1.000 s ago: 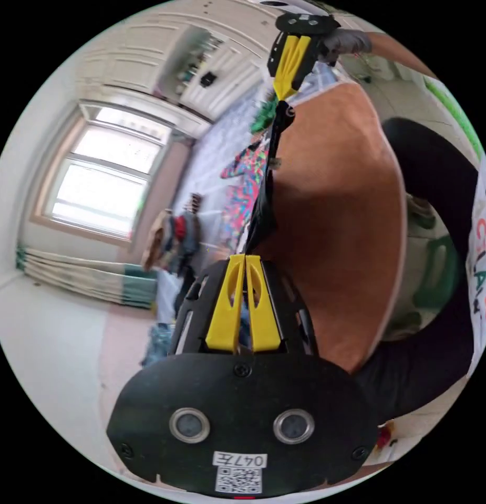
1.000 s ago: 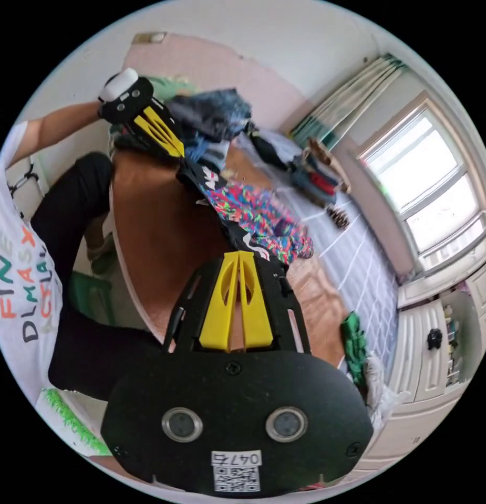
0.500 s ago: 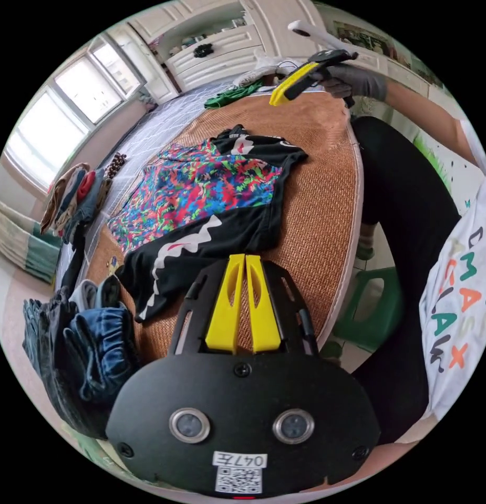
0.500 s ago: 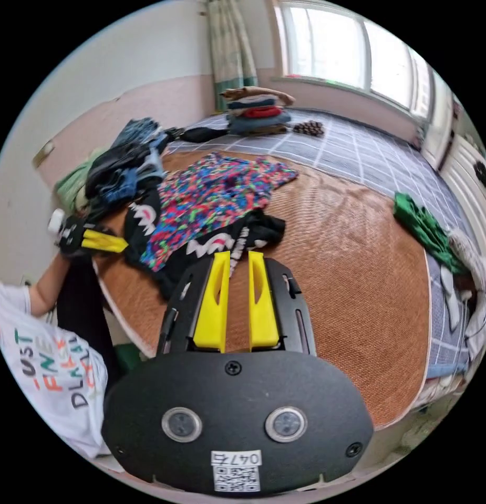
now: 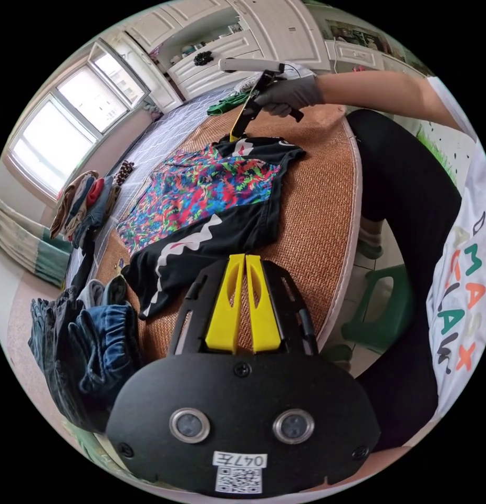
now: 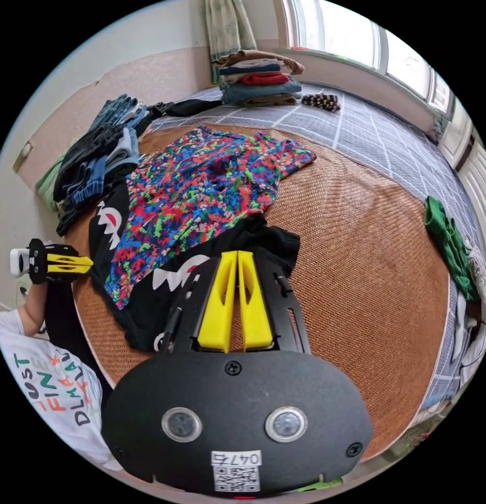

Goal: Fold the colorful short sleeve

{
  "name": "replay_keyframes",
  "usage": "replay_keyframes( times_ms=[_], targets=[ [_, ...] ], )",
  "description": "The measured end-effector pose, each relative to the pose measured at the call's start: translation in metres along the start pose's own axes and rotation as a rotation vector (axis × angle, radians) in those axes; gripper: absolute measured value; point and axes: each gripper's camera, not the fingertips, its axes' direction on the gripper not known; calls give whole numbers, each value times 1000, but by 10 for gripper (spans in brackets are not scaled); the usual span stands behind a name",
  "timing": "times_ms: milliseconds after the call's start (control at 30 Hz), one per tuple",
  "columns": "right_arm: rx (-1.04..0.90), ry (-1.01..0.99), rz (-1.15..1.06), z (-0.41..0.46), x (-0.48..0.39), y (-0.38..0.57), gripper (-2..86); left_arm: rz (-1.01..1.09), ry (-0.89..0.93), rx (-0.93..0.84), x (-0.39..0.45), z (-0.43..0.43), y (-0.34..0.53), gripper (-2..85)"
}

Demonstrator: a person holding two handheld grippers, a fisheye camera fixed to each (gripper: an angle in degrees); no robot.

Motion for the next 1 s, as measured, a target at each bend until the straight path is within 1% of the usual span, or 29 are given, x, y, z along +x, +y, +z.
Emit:
replay_keyframes(
  times_ms=[167, 233, 333, 433, 567, 700, 733, 767, 833, 900, 967, 1000],
  targets=[
    [91, 132, 119, -58, 24, 33, -8, 18, -19, -10, 7, 6, 9, -7],
    [95, 172, 187, -77, 39, 49, -8, 26, -22, -13, 8, 8, 14, -8],
    [102, 178, 277, -106, 58, 89, -9, 25, -18, -14, 9, 12, 23, -7],
    [52, 177, 328, -115, 71, 126, -10, 30, -16, -12, 12, 14, 34, -7],
    [-64, 157, 358, -99, 85, 151, -12, 52, 46, 19, 17, 17, 47, -7],
    [-81, 165, 363, -102, 90, 157, -13, 36, 81, 41, 14, 20, 67, -7],
    [-92, 212, 387, -107, 94, 160, -13, 30, 93, 52, 13, 20, 71, -7],
    [-116, 298, 396, -112, 96, 164, -12, 15, 115, 77, 10, 18, 78, -7],
    [-136, 373, 403, -120, 99, 172, -11, -12, 133, 115, 7, 15, 90, -7],
    [-97, 331, 420, -131, 102, 179, -8, -30, 148, 141, 2, 11, 105, -7],
    [78, 214, 358, -156, 84, 175, 6, -66, 137, 153, -9, 2, 120, -6],
    [116, 182, 325, -161, 75, 171, 11, -133, 111, 179, -24, -8, 135, -6]
  ],
)
